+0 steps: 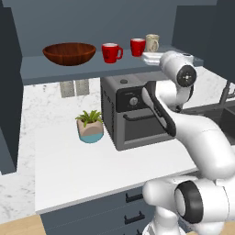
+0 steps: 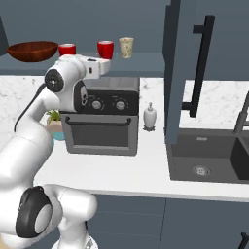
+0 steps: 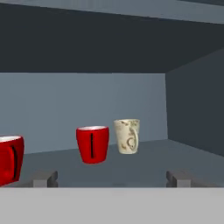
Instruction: Gather all objects into one cabinet and sort the glasses and bowls to opposite sides.
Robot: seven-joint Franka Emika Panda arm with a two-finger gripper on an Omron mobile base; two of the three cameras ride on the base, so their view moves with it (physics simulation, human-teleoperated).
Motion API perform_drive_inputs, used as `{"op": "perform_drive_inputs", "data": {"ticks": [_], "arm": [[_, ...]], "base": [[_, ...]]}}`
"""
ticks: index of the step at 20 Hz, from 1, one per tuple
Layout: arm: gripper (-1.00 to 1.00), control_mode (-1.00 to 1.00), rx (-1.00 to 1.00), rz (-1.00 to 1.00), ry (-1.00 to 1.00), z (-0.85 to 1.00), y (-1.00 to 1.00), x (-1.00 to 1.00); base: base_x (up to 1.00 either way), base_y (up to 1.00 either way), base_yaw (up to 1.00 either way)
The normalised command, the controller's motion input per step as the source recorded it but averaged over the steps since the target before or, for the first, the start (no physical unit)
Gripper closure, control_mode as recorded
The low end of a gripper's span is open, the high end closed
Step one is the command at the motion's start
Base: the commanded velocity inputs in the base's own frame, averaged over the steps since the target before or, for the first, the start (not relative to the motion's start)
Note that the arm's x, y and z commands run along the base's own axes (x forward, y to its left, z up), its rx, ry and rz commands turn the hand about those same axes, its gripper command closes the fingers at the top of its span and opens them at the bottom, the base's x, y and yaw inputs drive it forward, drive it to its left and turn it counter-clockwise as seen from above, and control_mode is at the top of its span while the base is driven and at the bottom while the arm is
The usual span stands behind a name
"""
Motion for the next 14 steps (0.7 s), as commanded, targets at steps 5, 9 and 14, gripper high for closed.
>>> {"op": "perform_drive_inputs", "data": {"ticks": [5, 9, 14], "arm": [[-1.0, -1.0, 0.0, 0.0, -0.17, 0.0, -0.08, -1.0], [-1.0, -1.0, 0.0, 0.0, -0.23, 0.0, -0.14, -1.0], [-1.0, -1.0, 0.0, 0.0, -0.28, 0.0, -0.15, -1.0]], "base": [[0.0, 0.0, 0.0], [0.0, 0.0, 0.0], [0.0, 0.0, 0.0]]}}
